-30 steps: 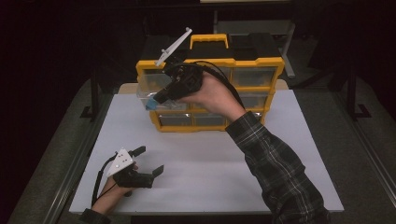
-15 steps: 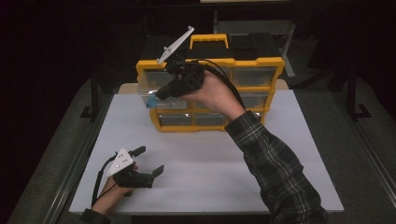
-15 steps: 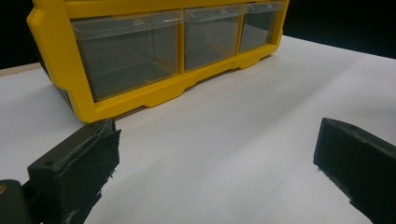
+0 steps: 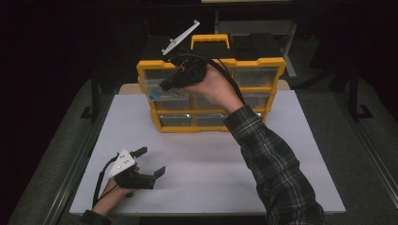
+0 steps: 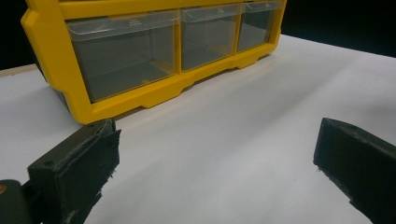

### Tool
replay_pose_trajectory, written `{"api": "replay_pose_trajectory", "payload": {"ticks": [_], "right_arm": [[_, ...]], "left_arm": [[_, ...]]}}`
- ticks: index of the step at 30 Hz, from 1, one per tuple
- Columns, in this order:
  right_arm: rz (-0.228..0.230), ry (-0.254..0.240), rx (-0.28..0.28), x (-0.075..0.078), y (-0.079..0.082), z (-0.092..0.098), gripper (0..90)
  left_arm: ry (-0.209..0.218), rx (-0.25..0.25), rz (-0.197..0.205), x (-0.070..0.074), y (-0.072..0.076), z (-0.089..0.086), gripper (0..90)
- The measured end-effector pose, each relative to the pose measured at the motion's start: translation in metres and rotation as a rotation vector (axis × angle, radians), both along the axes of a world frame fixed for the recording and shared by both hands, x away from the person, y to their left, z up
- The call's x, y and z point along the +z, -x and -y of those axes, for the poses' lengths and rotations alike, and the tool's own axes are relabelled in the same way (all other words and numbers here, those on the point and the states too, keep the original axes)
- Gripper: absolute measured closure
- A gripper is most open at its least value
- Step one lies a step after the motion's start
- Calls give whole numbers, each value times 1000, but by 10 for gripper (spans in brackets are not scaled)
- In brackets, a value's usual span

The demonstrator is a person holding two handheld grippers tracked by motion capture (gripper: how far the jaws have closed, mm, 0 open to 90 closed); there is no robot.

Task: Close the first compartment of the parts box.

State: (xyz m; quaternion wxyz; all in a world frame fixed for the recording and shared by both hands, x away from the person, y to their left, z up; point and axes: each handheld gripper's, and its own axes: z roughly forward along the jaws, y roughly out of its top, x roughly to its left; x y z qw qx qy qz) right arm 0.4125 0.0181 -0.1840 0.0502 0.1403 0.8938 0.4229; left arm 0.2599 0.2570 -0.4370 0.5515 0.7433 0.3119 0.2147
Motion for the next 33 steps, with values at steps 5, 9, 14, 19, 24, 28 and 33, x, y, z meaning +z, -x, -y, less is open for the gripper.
{"api": "replay_pose_trajectory", "payload": {"ticks": [5,9,14,19,24,28,33], "right_arm": [[11,-13,-20,-1,-6,-1,896],[20,-14,-32,-2,-9,-2,895],[25,-16,-54,-3,-11,-3,896],[22,-20,-90,-2,-14,-4,896],[29,-29,-126,-4,-20,-4,896],[22,-40,-144,-5,-21,-4,895],[36,-53,-131,-9,-19,4,893]], "left_arm": [[1,6,0,1,1,-2,2],[-2,7,-1,1,1,-3,2],[-1,9,-11,1,1,-3,2],[-3,10,-5,1,1,-4,2],[-4,12,-4,0,1,-5,2],[-2,16,-8,0,1,-7,2],[5,20,-10,0,2,-7,2]]}}
